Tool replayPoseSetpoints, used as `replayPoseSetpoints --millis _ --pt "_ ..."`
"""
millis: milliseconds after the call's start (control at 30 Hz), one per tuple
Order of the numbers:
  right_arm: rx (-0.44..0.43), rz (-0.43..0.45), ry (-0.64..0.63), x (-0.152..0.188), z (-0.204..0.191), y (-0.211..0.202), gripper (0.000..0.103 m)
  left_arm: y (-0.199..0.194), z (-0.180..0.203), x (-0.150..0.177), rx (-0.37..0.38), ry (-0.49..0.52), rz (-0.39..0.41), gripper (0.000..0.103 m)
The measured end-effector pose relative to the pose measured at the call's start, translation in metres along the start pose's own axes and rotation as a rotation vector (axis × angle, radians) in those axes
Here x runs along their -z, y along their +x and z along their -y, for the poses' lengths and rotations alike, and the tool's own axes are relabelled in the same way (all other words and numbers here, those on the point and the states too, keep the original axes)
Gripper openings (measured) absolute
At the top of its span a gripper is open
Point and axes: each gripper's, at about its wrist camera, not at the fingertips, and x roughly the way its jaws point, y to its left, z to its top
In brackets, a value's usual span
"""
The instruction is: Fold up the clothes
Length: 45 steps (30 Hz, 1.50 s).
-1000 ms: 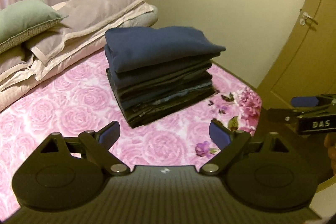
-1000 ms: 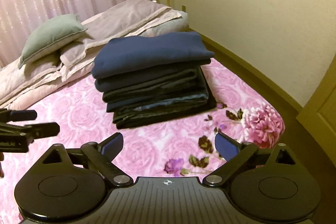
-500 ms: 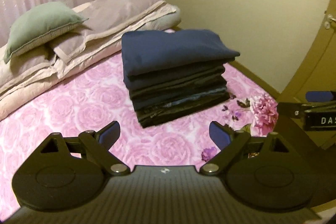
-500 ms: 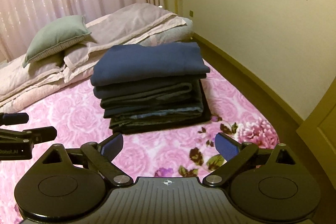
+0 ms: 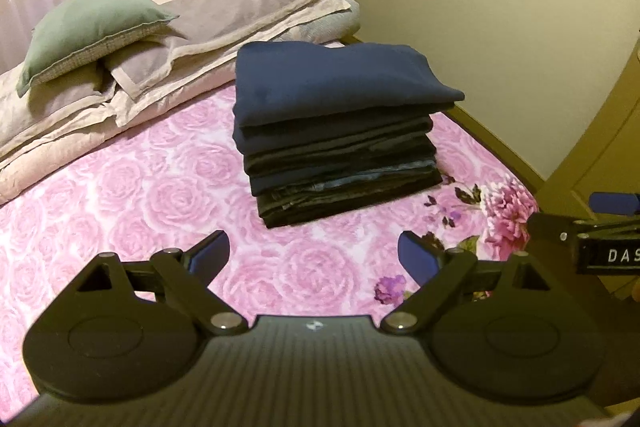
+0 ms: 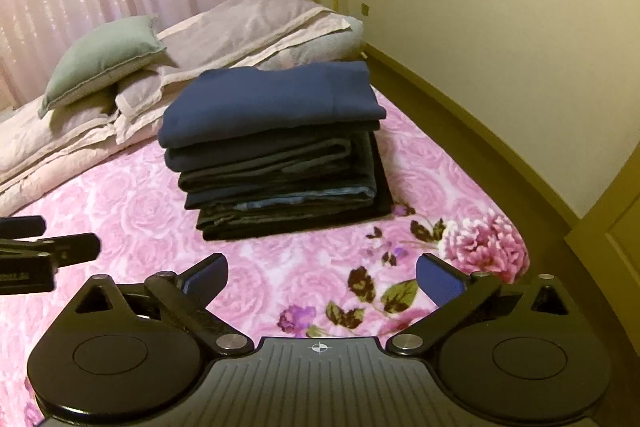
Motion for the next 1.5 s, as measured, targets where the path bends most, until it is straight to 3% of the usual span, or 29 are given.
replayPoseSetpoints --millis 1500 --pt "-0.012 0.000 -0.017 -0.018 -0.016 0.002 0.103 0.010 0.003 0.001 -0.042 0.015 -0.011 0.090"
